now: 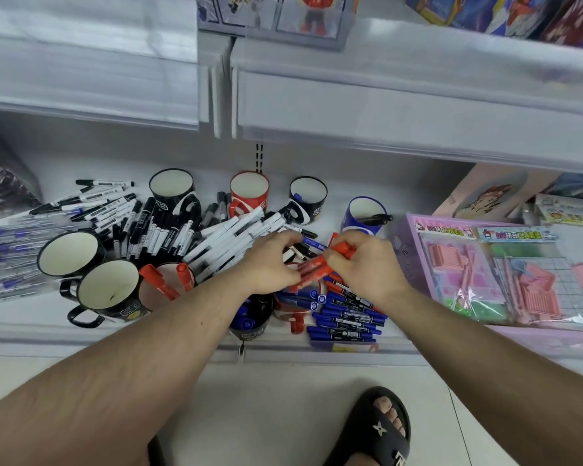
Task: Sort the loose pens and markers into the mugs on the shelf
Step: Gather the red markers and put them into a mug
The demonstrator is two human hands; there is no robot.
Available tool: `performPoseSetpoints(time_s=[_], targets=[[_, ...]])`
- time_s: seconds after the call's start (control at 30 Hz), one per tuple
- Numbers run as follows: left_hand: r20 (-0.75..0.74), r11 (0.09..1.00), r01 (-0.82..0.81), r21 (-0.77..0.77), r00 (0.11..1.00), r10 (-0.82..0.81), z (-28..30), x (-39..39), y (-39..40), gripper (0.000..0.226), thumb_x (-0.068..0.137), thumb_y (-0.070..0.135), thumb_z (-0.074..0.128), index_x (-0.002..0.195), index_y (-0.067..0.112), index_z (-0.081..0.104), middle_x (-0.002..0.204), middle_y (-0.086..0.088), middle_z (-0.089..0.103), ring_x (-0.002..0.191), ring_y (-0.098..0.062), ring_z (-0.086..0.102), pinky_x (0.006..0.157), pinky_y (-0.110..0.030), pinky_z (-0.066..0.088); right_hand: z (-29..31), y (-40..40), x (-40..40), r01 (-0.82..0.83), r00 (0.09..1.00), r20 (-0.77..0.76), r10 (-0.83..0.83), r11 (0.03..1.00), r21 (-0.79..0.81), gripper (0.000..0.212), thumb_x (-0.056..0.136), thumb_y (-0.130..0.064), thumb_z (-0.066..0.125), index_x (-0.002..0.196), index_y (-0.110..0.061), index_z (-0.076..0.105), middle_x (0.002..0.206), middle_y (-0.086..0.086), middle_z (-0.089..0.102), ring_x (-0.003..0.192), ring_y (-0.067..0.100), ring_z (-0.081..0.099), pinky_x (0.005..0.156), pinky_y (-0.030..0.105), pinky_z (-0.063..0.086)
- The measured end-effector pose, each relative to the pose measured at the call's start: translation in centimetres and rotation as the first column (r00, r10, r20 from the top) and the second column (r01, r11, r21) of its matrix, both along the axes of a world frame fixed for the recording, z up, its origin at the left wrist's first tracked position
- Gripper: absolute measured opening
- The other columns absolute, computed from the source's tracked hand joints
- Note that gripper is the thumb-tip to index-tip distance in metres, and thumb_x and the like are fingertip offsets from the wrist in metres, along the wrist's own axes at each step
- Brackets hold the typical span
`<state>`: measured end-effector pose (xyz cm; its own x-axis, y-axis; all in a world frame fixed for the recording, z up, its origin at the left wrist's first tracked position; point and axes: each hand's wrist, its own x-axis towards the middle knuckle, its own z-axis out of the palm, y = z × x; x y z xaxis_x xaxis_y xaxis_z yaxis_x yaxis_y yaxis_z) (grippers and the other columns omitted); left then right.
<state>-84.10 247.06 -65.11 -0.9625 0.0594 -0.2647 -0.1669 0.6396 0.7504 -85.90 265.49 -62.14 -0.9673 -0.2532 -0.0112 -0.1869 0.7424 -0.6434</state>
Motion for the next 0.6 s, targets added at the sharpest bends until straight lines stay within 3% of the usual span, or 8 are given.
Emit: performPoseSetpoints(time_s=[0.13, 0.23, 0.33, 0.47, 0.6], targets=[[0.009, 0.996, -0.09, -0.023, 0.996, 0.09, -0.5, -0.2, -0.8, 0.061, 0.079, 0.002, 0.065, 0.134, 0.026, 0.051, 0.134, 0.007, 0.055, 0.128, -0.016, 0.046, 0.109, -0.035, 0.038, -3.0, 0.2, 0.5, -0.034, 0.999, -0.007, 0.034, 0.998, 0.061, 0.014, 0.091, -0.029, 0.066, 0.093, -0.015, 0.069, 0.081, -0.001, 0.067, 0.066, 0.007, 0.059, 0.058, 0.015, 0.045], [-0.012, 0.982, -0.008, -0.188, 1.0, 0.006, -0.8, -0.1, -0.6, 0.06, 0.083, 0.018, 0.067, 0.137, 0.032, 0.047, 0.139, 0.009, 0.052, 0.13, -0.016, 0.044, 0.112, -0.041, 0.032, -4.6, -1.0, 1.1, -0.078, 0.996, -0.044, 0.084, 0.989, 0.125, 0.016, 0.093, -0.028, 0.061, 0.101, -0.015, 0.066, 0.091, 0.002, 0.06, 0.075, 0.015, 0.055, 0.067, 0.026, 0.045], [0.09, 0.931, 0.158, -0.33, 0.987, -0.136, -1.3, 0.4, -0.2, 0.076, 0.076, 0.023, 0.067, 0.143, 0.037, 0.035, 0.142, 0.005, 0.047, 0.132, -0.021, 0.038, 0.113, -0.046, 0.023, -6.0, -2.5, 1.5, -0.112, 0.992, -0.03, 0.121, 0.971, 0.21, 0.024, 0.097, -0.029, 0.054, 0.115, -0.015, 0.061, 0.106, 0.005, 0.058, 0.087, 0.02, 0.056, 0.073, 0.029, 0.047], [0.173, 0.846, 0.302, -0.44, 0.953, -0.251, -2.8, 0.9, -0.1, 0.087, 0.064, 0.052, 0.074, 0.139, 0.039, 0.03, 0.143, 0.007, 0.045, 0.137, -0.02, 0.033, 0.113, -0.055, 0.012, -7.4, -4.5, 2.0, -0.154, 0.986, 0.001, 0.169, 0.894, 0.422, 0.037, 0.097, -0.035, 0.047, 0.127, -0.015, 0.055, 0.122, 0.009, 0.059, 0.114, 0.029, 0.053, 0.098, 0.04, 0.044], [0.178, 0.803, 0.325, -0.5, 0.946, -0.272, -3.0, 1.2, 0.2, 0.098, 0.065, 0.043, 0.073, 0.145, 0.037, 0.016, 0.145, 0.008, 0.042, 0.139, -0.018, 0.029, 0.116, -0.055, 0.004, -7.6, -5.7, 2.5, -0.192, 0.981, 0.083, 0.177, 0.793, 0.578, 0.056, 0.093, -0.038, 0.046, 0.141, -0.012, 0.035, 0.138, 0.011, 0.048, 0.125, 0.032, 0.04, 0.106, 0.048, 0.03]])
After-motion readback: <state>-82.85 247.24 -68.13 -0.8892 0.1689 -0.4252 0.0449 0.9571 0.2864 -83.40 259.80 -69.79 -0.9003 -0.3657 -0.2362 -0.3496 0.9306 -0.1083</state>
